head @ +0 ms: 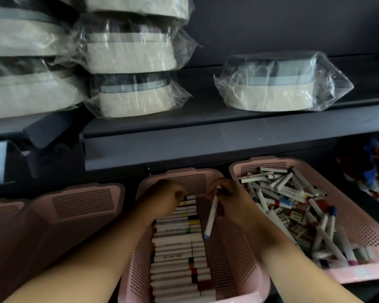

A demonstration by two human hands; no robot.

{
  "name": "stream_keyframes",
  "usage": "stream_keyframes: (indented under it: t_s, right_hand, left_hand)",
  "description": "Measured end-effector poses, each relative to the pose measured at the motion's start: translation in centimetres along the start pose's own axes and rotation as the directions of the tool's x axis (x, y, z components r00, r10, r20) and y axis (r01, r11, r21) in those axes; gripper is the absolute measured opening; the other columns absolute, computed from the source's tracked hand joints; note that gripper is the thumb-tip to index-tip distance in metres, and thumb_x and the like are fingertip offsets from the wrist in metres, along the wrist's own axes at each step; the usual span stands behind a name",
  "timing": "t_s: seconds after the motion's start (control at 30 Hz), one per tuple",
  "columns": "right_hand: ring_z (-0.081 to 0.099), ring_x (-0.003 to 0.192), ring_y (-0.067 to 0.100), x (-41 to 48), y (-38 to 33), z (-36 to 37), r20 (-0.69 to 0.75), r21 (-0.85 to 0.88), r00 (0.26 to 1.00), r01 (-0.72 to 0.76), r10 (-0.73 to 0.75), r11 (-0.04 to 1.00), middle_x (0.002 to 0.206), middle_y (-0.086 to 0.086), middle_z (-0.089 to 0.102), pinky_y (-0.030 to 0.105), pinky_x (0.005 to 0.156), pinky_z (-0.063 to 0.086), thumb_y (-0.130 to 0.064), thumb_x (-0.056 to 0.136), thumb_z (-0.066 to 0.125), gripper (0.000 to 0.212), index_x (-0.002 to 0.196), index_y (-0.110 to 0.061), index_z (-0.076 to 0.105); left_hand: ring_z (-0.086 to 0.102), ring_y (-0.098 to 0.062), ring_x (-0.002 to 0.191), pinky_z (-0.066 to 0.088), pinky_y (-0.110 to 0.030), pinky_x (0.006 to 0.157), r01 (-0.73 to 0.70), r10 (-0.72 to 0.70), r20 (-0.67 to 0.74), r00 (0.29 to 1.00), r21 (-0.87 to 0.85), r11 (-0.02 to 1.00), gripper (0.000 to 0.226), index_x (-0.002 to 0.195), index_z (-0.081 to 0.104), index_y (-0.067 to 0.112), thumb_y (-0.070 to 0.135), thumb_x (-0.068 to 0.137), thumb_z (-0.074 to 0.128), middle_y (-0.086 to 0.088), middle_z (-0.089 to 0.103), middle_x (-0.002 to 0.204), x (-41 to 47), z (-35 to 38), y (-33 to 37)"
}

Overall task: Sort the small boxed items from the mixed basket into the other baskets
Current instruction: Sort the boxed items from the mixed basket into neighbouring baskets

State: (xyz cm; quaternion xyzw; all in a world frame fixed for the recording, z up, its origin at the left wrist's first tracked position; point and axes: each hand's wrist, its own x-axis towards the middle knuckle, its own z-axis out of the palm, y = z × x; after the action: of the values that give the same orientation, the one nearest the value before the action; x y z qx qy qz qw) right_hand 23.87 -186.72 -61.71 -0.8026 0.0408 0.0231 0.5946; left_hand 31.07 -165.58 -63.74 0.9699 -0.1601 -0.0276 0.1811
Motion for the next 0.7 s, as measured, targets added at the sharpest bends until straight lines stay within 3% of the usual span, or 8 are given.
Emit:
stream_keyframes:
  t_s: [0.1,0.17,0.3,0.4,0.47,0.53,0.6,0.7]
  right_hand:
    - [0.065,0.051,0.008,-0.2,-0.5,0.0,-0.048,0.054,0.999,0.027,-0.024,0.998,0.075,0.009,0.065,0.024,0.044,0.052,0.0,0.102,0.046,0.014,0.102,0.002,0.06]
    - [0.067,0.051,0.01,-0.4,-0.6,0.3,-0.085,0.116,0.996,0.025,-0.015,0.993,0.077,0.014,0.066,0.026,0.046,0.055,-0.001,0.102,0.049,0.01,0.101,0.003,0.058]
    - [0.071,0.06,0.016,-1.2,-1.2,1.5,-0.093,0.129,0.995,0.031,-0.019,0.991,0.08,0.012,0.07,0.032,0.054,0.06,-0.007,0.101,0.054,0.009,0.095,-0.007,0.06]
    - [0.073,0.068,0.024,-1.6,-1.6,2.1,-0.085,0.069,0.996,0.023,-0.017,0.997,0.083,0.012,0.072,0.037,0.059,0.06,-0.012,0.101,0.055,0.009,0.095,-0.011,0.061]
    - [0.073,0.07,0.024,-1.6,-1.5,1.9,-0.115,-0.063,0.992,0.047,-0.054,0.997,0.081,0.006,0.072,0.041,0.063,0.061,-0.017,0.099,0.056,0.012,0.091,-0.02,0.064]
    - [0.069,0.063,0.011,-1.6,-1.3,1.3,-0.145,-0.15,0.985,0.073,-0.095,0.986,0.077,0.0,0.07,0.031,0.055,0.058,-0.02,0.098,0.055,0.016,0.087,-0.028,0.064]
    - [0.062,0.051,0.0,-1.6,-1.2,0.7,-0.153,-0.163,0.985,0.058,-0.083,0.985,0.071,-0.003,0.066,0.016,0.045,0.045,-0.015,0.099,0.053,0.02,0.085,-0.025,0.062]
    - [0.061,0.046,0.004,-1.7,-1.0,0.0,-0.162,-0.105,0.986,0.01,-0.027,0.994,0.061,-0.001,0.066,0.024,0.048,0.049,-0.004,0.093,0.054,0.023,0.078,-0.018,0.064]
  left_hand:
    - [0.068,-0.001,0.1,0.053,-0.025,0.096,-0.031,0.06,0.09,0.994,-0.29,0.956,0.018,0.109,0.081,0.03,0.031,0.103,0.064,0.015,0.077,0.11,-1.9,-0.9,2.2]
    - [0.071,-0.005,0.094,0.057,-0.036,0.094,-0.035,0.078,0.108,0.991,-0.354,0.935,0.015,0.104,0.082,0.028,0.036,0.099,0.069,0.011,0.078,0.099,-2.8,-0.9,3.0]
    - [0.07,-0.017,0.079,0.057,-0.045,0.079,-0.121,0.126,0.003,0.992,-0.257,0.959,0.014,0.097,0.079,0.027,0.039,0.094,0.073,0.001,0.075,0.083,-4.1,-0.4,3.8]
    - [0.067,-0.006,0.078,0.058,-0.037,0.075,-0.153,0.142,-0.074,0.987,-0.172,0.973,0.012,0.102,0.078,0.03,0.038,0.095,0.073,0.009,0.074,0.087,-4.5,-0.3,3.1]
    - [0.065,0.0,0.081,0.055,-0.026,0.073,-0.158,0.149,-0.082,0.985,-0.122,0.98,0.015,0.11,0.079,0.034,0.036,0.097,0.072,0.016,0.072,0.089,-4.4,-0.3,2.0]
    - [0.062,0.002,0.077,0.045,-0.018,0.065,-0.144,0.138,-0.073,0.988,-0.09,0.985,0.018,0.114,0.079,0.035,0.036,0.098,0.07,0.02,0.067,0.082,-4.0,-0.3,0.9]
    - [0.061,0.001,0.075,0.04,-0.017,0.061,-0.127,0.124,-0.057,0.991,-0.059,0.99,0.017,0.113,0.079,0.035,0.035,0.1,0.068,0.018,0.067,0.08,-3.5,-0.4,-0.1]
    - [0.064,-0.004,0.084,0.042,-0.019,0.068,-0.102,0.102,-0.011,0.995,-0.001,0.995,0.017,0.11,0.079,0.034,0.036,0.101,0.065,0.013,0.073,0.094,-2.3,-0.5,-0.9]
